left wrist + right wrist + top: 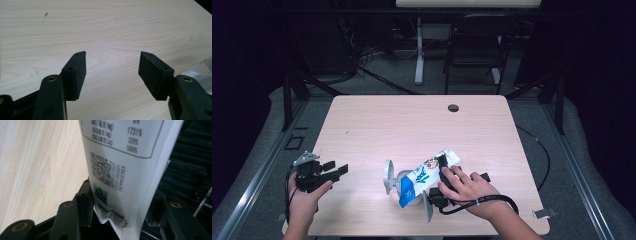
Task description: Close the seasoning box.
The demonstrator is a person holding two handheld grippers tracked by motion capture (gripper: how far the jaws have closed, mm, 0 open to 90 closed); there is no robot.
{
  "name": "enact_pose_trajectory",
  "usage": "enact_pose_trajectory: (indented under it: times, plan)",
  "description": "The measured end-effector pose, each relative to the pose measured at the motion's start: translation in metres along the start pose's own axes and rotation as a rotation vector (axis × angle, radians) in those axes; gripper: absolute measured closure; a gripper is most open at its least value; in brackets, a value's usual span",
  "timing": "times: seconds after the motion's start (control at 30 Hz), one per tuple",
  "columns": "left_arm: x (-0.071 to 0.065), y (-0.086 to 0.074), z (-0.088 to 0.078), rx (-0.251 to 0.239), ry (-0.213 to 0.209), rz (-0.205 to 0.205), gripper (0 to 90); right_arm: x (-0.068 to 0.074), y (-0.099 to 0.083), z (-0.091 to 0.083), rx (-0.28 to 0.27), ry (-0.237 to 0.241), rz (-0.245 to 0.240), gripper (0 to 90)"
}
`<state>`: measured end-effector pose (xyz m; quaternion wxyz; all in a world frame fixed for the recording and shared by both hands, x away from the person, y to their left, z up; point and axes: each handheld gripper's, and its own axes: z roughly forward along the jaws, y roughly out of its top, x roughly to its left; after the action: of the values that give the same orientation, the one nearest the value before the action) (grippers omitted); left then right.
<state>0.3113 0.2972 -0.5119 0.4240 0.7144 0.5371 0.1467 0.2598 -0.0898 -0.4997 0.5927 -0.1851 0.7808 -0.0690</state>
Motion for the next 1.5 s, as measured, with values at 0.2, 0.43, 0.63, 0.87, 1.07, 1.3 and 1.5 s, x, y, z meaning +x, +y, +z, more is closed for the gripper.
enact_pose_trajectory:
  times: [0.2, 0.43, 0.63, 0.87, 1.07, 1.3, 1.5]
  plan:
    - [0.0004, 0.0002, -0.0006, -0.003, 0.0, 0.0, 39.5, 0.0003, 0.0, -0.0002, -0.001, -0.005, -0.007, 50.8]
    - [0.0004, 0.0002, -0.0008, -0.004, 0.001, -0.002, 39.5, 0.0002, -0.0001, -0.0001, -0.001, -0.003, -0.004, 50.9]
    - [0.001, -0.0007, 0.0, -0.007, -0.001, -0.009, 39.5, 0.0002, 0.0002, -0.0003, -0.001, -0.006, -0.009, 50.9]
    - [0.001, -0.0005, -0.0007, -0.009, -0.002, -0.009, 39.5, 0.0003, 0.0002, -0.0004, -0.001, -0.008, -0.01, 51.1]
    - [0.0012, -0.0006, -0.001, -0.005, 0.0, -0.011, 39.5, 0.0, 0.0005, -0.0008, 0.002, -0.009, -0.02, 51.4]
    - [0.0014, -0.0007, -0.0011, -0.006, 0.0, -0.011, 39.5, -0.0005, 0.0006, -0.0011, 0.004, -0.01, -0.027, 51.6]
    - [0.0013, -0.0004, -0.0012, -0.008, -0.002, -0.008, 39.6, -0.0008, 0.0006, -0.0011, -0.001, -0.012, -0.029, 52.0]
